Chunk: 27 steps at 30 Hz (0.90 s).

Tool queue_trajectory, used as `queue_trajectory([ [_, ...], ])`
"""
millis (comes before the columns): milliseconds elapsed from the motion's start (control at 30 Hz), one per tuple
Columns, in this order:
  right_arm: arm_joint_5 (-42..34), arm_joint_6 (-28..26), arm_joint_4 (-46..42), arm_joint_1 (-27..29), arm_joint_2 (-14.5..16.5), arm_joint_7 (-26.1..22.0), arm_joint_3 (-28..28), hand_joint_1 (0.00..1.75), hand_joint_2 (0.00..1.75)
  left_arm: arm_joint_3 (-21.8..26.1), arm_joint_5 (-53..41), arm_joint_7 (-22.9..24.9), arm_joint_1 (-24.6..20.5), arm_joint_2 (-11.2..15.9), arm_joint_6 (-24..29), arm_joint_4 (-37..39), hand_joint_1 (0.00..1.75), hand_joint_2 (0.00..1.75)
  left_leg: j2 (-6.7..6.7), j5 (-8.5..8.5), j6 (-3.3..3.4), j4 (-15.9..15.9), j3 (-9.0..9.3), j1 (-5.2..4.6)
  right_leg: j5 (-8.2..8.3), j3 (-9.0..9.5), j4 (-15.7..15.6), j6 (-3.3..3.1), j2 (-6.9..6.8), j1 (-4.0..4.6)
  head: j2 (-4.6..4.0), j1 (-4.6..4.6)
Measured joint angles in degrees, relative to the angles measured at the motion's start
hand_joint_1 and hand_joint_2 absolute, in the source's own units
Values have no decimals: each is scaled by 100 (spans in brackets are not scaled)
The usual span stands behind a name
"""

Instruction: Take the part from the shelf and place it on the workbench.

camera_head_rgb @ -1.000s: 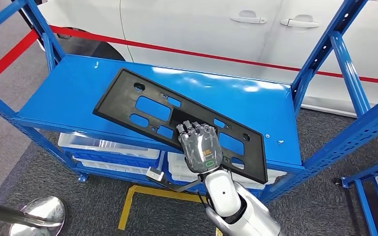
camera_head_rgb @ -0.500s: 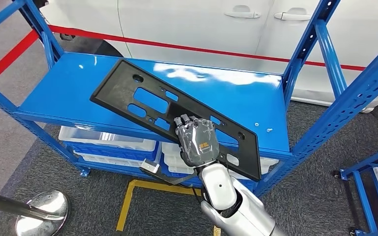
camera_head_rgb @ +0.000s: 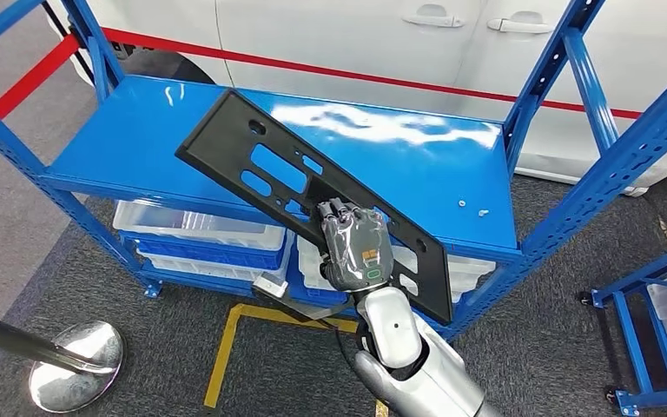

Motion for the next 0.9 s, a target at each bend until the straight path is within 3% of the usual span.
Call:
queue_trajectory([
  [67,-70,-16,4,10,11,-24,-38,175,175,0,-9,0,-1,0,-1,0,0,175,-3,54,-61,22,-55,-8,140,411,-652,-49,4,28,0,-1],
  [100,-87,-38,7,15,16,-28,-61,175,175,0,-16,0,-1,0,0,0,0,175,-3,86,-98,24,-69,-12,152,487,-807,-75,7,47,0,-1],
  [233,-94,-101,26,31,31,-35,-133,175,175,2,-31,0,5,2,-1,0,0,175,-14,163,-229,3,-115,-11,271,408,-880,-209,1,48,0,-1],
  [300,-117,-101,40,33,45,-48,-155,175,175,5,-30,1,12,7,0,0,0,175,-23,-133,-272,250,-231,2,374,332,-923,-295,-10,21,0,-10],
  [400,-211,-101,67,54,60,-70,-214,175,175,9,-23,0,14,12,2,0,0,175,-21,-851,-330,1242,-516,13,525,147,-923,-347,-21,38,0,-21],
  [433,-234,-102,78,67,59,-74,-240,175,175,10,-23,0,15,13,3,0,0,175,-21,-925,-339,1490,-541,13,571,81,-916,-346,-25,48,0,-20],
  [467,-245,-104,88,79,59,-78,-266,175,175,11,-23,0,16,14,4,0,0,175,-21,-887,-340,1572,-482,13,617,15,-907,-342,-28,55,0,-21],
  [500,-245,-108,95,87,58,-81,-290,175,175,11,-25,0,16,14,4,0,0,175,-21,-757,-331,1432,-315,13,659,-48,-894,-334,-27,59,0,-21],
  [567,-245,-120,98,93,59,-84,-336,175,175,11,-29,0,9,15,5,0,0,175,-25,-527,-286,688,238,5,728,-149,-858,-301,-20,68,0,-22],
  [633,-246,-137,96,95,60,-85,-386,175,175,11,-34,-5,-1,17,5,0,0,175,-36,-502,-225,44,649,-22,797,-203,-833,-245,-18,79,0,-19],
  [667,-246,-148,96,96,60,-86,-406,175,175,11,-34,-9,-3,19,6,0,0,175,-41,-524,-197,-88,711,-40,839,-215,-836,-213,-19,81,0,-19],
  [733,-246,-166,96,99,59,-91,-429,175,175,13,-34,-14,3,19,7,0,0,175,-32,-447,-127,-140,671,-39,897,-232,-848,-144,-15,77,0,-18],
  [800,-246,-179,97,101,55,-93,-457,175,175,13,-34,-15,-2,18,7,0,0,175,-7,-327,-24,-172,585,-14,656,-325,-669,-85,-2,67,0,-14],
  [900,-249,-183,98,114,50,-94,-490,175,175,13,-35,-15,-7,18,7,0,0,175,6,-154,47,-168,375,-7,-100,-612,291,-22,3,39,0,-13],
])
